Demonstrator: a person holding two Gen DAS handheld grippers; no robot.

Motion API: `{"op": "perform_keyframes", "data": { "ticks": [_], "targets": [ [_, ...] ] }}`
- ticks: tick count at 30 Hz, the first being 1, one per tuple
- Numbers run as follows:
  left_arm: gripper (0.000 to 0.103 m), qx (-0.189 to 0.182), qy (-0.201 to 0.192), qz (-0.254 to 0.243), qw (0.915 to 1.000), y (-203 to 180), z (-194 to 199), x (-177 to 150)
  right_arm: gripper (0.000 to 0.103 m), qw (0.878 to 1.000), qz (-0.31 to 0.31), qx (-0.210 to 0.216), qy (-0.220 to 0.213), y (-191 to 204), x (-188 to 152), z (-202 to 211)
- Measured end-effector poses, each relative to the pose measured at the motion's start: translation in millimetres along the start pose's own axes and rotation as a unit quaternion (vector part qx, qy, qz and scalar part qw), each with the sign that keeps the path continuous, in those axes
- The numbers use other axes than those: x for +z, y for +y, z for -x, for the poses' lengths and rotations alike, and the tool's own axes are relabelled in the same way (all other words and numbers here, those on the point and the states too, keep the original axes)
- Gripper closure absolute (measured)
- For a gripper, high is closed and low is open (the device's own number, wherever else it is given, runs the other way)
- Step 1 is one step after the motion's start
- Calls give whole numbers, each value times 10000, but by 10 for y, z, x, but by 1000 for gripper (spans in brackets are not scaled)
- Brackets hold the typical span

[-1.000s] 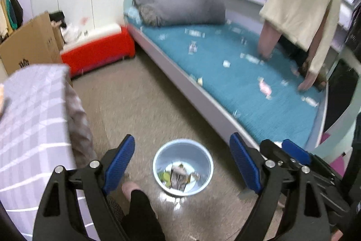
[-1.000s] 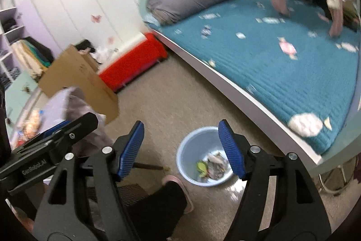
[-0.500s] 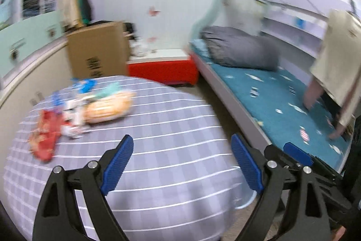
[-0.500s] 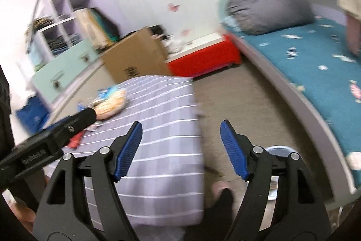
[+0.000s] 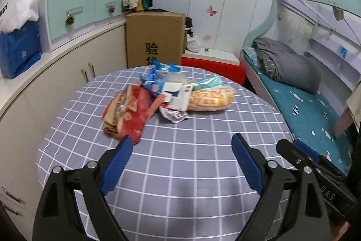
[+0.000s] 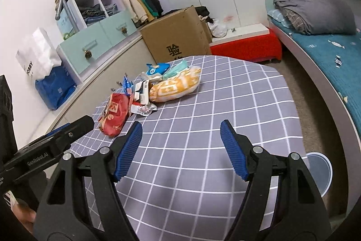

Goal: Collect trash
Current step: 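Move the left tool toward the red chip bag and white wrappers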

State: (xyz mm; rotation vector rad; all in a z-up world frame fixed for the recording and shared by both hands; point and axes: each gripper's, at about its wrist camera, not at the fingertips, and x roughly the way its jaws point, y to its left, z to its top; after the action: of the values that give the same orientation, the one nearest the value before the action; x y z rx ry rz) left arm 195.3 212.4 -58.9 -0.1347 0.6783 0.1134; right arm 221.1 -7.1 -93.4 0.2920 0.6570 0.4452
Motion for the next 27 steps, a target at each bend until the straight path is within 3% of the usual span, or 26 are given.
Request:
{"op": "perform_keyframes", "data": {
  "ticks": [15, 27],
  "targets": [
    [16, 196, 114, -15, 9997, 239, -83, -53, 31, 9999, 108, -23, 133, 211, -9, -192],
    [16, 291, 259, -123, 9992, 181, -320, -24, 30, 9998, 109, -36, 186, 136, 60, -350]
  ]
}}
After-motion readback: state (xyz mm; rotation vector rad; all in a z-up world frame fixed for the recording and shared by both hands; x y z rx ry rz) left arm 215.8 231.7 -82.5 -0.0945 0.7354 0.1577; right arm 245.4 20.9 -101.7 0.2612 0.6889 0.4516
